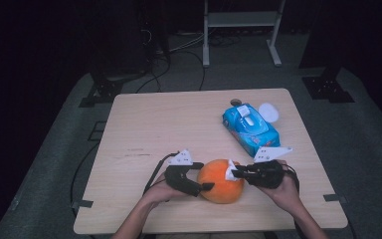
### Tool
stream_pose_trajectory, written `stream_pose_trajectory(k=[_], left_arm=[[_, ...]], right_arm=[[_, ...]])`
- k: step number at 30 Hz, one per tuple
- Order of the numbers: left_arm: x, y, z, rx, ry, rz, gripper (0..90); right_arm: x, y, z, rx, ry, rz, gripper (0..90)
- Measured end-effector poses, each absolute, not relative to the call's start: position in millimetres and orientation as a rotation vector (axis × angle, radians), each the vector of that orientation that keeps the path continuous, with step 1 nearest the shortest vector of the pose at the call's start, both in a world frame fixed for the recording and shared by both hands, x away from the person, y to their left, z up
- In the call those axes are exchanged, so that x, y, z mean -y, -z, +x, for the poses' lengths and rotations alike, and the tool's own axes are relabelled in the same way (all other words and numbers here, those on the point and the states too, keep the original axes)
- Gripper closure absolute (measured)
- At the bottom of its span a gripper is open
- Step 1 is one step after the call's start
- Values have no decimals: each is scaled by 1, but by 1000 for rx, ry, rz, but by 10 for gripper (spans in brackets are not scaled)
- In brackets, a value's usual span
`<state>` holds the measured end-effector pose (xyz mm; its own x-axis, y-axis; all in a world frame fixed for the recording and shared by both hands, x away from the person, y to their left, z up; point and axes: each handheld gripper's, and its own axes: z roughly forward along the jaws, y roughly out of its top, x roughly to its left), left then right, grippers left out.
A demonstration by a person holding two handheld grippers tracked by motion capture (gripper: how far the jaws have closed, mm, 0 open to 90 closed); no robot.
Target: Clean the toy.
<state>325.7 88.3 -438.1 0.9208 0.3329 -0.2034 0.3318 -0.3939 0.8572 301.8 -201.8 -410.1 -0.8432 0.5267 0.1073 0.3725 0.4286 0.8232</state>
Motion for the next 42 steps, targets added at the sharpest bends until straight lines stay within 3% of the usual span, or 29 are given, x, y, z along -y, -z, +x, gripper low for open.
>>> stream_pose_trajectory(k=[8,11,12,15,19,22,26,32,38,40,42], left_arm=[[-86,441,327,-480,93,2021,78],[-84,445,326,-475,127,2033,183],[-84,445,325,-479,111,2045,183],[-84,436,320,-441,4,2016,374],[-83,418,313,-320,-276,1978,410],[-78,416,307,-217,-412,2042,395],[-86,429,312,-227,-338,2024,382],[-86,429,309,-209,-327,2039,347],[-94,427,325,-405,-199,1987,101],[-93,432,327,-434,-139,1988,109],[-92,434,324,-396,-160,1992,205]], right_arm=[[183,408,279,-2590,-1333,596,791],[185,410,281,-2600,-1356,613,791],[185,410,281,-2600,-1356,613,791],[185,405,283,-2558,-1366,646,793],[191,396,284,-2487,-1383,668,794],[189,397,285,-2483,-1373,682,795],[181,402,285,-2517,-1364,678,798],[184,393,295,-2407,-1362,751,799],[198,405,298,-2435,-1358,822,799],[196,406,297,-2441,-1359,806,799],[192,403,294,-2443,-1364,794,799]])
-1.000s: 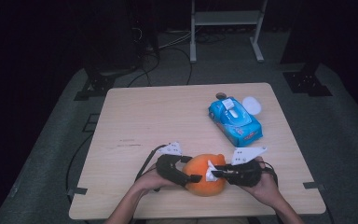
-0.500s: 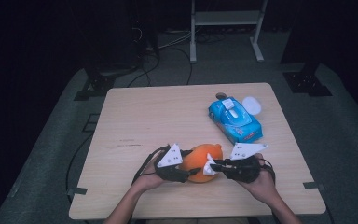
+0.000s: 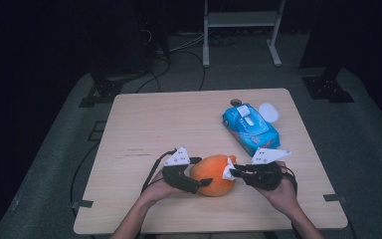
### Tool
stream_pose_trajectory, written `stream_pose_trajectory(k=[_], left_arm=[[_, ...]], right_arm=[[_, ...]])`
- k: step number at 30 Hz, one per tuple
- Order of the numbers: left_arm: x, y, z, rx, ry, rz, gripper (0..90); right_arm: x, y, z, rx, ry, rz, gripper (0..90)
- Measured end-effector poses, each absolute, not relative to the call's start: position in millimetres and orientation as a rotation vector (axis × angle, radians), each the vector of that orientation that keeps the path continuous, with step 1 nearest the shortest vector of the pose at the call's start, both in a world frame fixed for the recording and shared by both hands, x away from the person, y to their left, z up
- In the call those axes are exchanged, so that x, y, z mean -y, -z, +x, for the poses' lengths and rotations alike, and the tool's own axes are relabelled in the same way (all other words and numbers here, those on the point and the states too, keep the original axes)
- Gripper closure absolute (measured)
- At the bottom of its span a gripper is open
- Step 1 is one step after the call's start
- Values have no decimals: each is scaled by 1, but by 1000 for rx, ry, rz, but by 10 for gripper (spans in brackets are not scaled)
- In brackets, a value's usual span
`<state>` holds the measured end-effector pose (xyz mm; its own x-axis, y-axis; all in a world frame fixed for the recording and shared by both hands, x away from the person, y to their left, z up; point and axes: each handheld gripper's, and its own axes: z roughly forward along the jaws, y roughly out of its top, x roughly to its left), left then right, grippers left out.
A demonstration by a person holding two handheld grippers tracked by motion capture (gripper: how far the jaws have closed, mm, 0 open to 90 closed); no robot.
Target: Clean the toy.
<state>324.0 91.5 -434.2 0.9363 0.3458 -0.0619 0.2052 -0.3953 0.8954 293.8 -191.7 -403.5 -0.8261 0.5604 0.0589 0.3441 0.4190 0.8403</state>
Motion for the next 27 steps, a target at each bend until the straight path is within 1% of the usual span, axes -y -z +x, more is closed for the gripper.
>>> stream_pose_trajectory(k=[1,4,7,10,11,13,14,16,17,23,26,27], left_arm=[[-89,433,322,-375,-176,1998,235],[-84,430,313,-290,-246,2039,278],[-86,430,312,-284,-238,2036,297],[-87,430,312,-271,-215,2029,288],[-87,429,313,-281,-184,2024,267],[-89,427,319,-337,-86,1986,195],[-90,425,322,-373,-62,1969,184],[-89,426,324,-417,-74,1992,173],[-88,429,324,-409,-72,1995,178],[-85,429,317,-333,-166,2028,281],[-88,427,319,-348,-162,2017,279],[-90,425,320,-350,-167,2009,254]], right_arm=[[188,402,292,-2451,-1371,772,799],[173,398,283,-2451,-1384,687,799],[171,395,282,-2423,-1373,667,798],[183,396,289,-2392,-1391,747,795],[188,398,291,-2383,-1391,767,795],[195,401,294,-2388,-1388,801,795],[197,402,294,-2394,-1385,809,796],[197,403,292,-2402,-1392,802,796],[195,402,290,-2404,-1389,795,796],[168,394,278,-2437,-1412,658,795],[168,393,280,-2416,-1395,654,795],[171,393,282,-2401,-1392,671,795]])
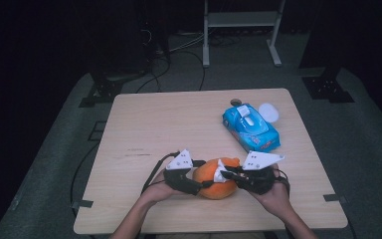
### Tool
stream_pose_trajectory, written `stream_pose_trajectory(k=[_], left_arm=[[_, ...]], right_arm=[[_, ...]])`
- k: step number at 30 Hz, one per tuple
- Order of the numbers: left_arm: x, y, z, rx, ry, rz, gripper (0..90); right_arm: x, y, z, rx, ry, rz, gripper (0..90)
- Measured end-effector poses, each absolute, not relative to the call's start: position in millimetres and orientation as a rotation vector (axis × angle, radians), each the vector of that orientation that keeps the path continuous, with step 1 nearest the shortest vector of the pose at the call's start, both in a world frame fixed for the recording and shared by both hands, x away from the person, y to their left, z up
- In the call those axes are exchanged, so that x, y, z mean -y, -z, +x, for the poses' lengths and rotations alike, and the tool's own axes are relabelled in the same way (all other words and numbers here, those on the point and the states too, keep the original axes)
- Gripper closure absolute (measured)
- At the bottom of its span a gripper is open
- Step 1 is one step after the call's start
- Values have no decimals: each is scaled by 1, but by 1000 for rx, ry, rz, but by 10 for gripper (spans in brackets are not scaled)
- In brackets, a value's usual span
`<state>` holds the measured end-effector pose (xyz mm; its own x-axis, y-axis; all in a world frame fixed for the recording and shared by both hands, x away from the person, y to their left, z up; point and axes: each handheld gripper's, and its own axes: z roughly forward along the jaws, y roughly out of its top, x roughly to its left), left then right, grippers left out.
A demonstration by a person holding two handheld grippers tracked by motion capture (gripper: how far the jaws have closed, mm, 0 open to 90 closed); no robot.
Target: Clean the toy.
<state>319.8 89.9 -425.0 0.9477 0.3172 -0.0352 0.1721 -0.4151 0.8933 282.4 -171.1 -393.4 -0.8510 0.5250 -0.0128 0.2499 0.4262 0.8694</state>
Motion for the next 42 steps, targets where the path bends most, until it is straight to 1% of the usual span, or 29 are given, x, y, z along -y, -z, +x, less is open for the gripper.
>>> stream_pose_trajectory(k=[2,4,5,7,9,10,13,15,17,20,22,23,25,27,29,32,39,42], left_arm=[[-91,421,320,-354,-139,1997,186],[-87,422,319,-343,-143,2025,153],[-85,424,317,-340,-155,2041,157],[-81,427,315,-332,-184,2051,234],[-77,426,310,-288,-222,2056,274],[-75,425,308,-272,-231,2058,278],[-69,424,302,-206,-262,2079,278],[-70,424,302,-197,-265,2085,278],[-73,424,305,-225,-241,2064,274],[-74,426,310,-297,-218,2047,210],[-74,427,314,-363,-178,2023,169],[-73,428,314,-366,-172,2019,165],[-71,430,313,-363,-178,2024,175],[-69,428,308,-319,-210,2040,228],[-66,427,303,-264,-241,2061,244],[-61,425,298,-217,-260,2077,243],[-63,425,301,-263,-220,2045,229],[-59,424,299,-248,-231,2052,228]], right_arm=[[178,395,287,-2381,-1392,721,795],[181,395,290,-2365,-1396,760,795],[181,395,290,-2367,-1402,763,795],[176,395,287,-2365,-1396,737,796],[166,393,280,-2376,-1385,679,795],[161,392,277,-2385,-1399,658,795],[147,391,270,-2405,-1394,593,795],[144,390,268,-2405,-1373,574,795],[149,389,271,-2396,-1381,594,795],[160,388,276,-2369,-1360,626,795],[167,387,278,-2356,-1349,660,795],[168,387,279,-2358,-1354,672,795],[167,387,277,-2364,-1342,658,796],[161,388,274,-2379,-1345,641,795],[153,387,271,-2400,-1351,605,794],[147,384,268,-2400,-1337,560,791],[172,383,280,-2367,-1353,678,797],[162,385,274,-2398,-1393,644,797]])
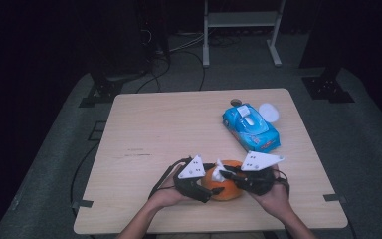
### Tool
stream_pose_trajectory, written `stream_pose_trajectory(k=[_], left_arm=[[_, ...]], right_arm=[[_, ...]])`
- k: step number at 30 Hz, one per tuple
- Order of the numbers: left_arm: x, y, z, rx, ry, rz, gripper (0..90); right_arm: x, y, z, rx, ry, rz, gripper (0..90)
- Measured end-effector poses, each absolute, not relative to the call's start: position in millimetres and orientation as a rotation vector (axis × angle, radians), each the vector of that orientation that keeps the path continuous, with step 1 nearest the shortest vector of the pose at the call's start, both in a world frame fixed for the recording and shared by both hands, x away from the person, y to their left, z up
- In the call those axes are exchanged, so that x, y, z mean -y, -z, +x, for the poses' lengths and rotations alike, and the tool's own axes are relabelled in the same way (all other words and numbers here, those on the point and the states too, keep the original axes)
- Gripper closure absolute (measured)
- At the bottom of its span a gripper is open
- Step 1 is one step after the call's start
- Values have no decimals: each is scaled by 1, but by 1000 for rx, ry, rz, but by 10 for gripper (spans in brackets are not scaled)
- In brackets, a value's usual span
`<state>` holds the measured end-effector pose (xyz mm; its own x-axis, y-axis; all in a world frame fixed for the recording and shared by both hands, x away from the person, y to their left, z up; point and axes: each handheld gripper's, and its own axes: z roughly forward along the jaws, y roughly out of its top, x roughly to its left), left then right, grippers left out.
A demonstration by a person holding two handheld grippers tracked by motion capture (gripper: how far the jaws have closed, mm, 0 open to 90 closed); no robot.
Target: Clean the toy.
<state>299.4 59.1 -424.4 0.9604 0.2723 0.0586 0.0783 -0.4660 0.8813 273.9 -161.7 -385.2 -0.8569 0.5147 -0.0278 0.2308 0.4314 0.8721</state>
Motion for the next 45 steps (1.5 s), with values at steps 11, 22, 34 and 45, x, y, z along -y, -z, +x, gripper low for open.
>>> stream_pose_trajectory(k=[11,22,34,45], left_arm=[[-78,431,311,-297,-187,2058,278],[-84,430,315,-312,-189,2049,279],[-94,436,322,-363,-160,2029,307],[-100,442,327,-404,-131,2004,307]], right_arm=[[187,388,288,-2343,-1346,774,797],[176,391,286,-2371,-1382,724,795],[158,396,275,-2420,-1360,644,795],[203,405,294,-2356,-1369,852,794]])
